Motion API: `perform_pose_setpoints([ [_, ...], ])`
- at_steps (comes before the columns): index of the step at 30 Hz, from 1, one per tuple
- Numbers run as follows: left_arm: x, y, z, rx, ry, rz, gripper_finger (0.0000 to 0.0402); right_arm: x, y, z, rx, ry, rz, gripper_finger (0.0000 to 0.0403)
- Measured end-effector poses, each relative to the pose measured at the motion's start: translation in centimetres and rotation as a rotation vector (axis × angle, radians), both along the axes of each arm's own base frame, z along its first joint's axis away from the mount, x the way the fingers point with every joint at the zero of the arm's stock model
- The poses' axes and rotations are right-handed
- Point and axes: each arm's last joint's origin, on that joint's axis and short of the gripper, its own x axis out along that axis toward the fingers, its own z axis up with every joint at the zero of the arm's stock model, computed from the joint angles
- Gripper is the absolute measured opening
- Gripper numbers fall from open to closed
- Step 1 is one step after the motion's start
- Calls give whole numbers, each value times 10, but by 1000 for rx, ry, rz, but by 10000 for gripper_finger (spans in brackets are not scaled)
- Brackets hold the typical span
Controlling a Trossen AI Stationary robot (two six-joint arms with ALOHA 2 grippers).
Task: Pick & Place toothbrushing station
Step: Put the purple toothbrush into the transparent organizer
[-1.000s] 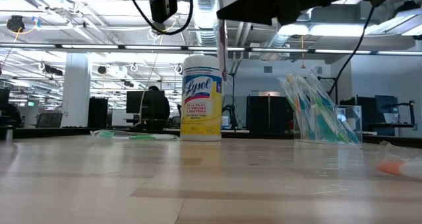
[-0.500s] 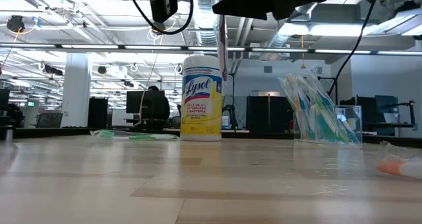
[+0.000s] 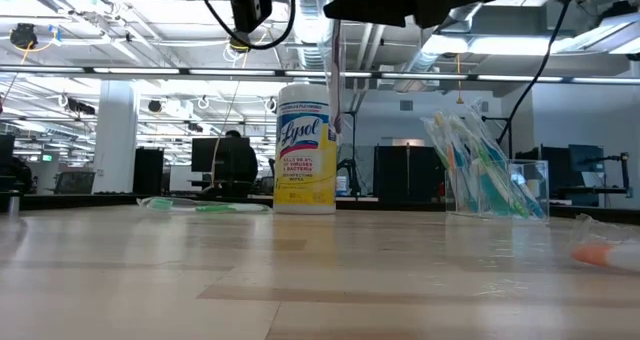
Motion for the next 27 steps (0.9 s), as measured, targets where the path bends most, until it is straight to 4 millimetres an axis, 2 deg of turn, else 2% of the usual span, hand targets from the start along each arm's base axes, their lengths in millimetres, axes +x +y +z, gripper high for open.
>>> perform_pose_setpoints([
  [9,-1,0,1,87,-18,-29,34,-2,-1,-1,15,22,-6,4],
  [14,-5,1,4,145,-44,-29,46,-9,-1,5,57,42,-14,3],
  [22,-11,2,-9,177,-2,21,40,-40,-13,8,134,6,-87,1],
  [27,-14,4,-19,200,25,65,34,-61,-16,19,175,-44,-150,1],
])
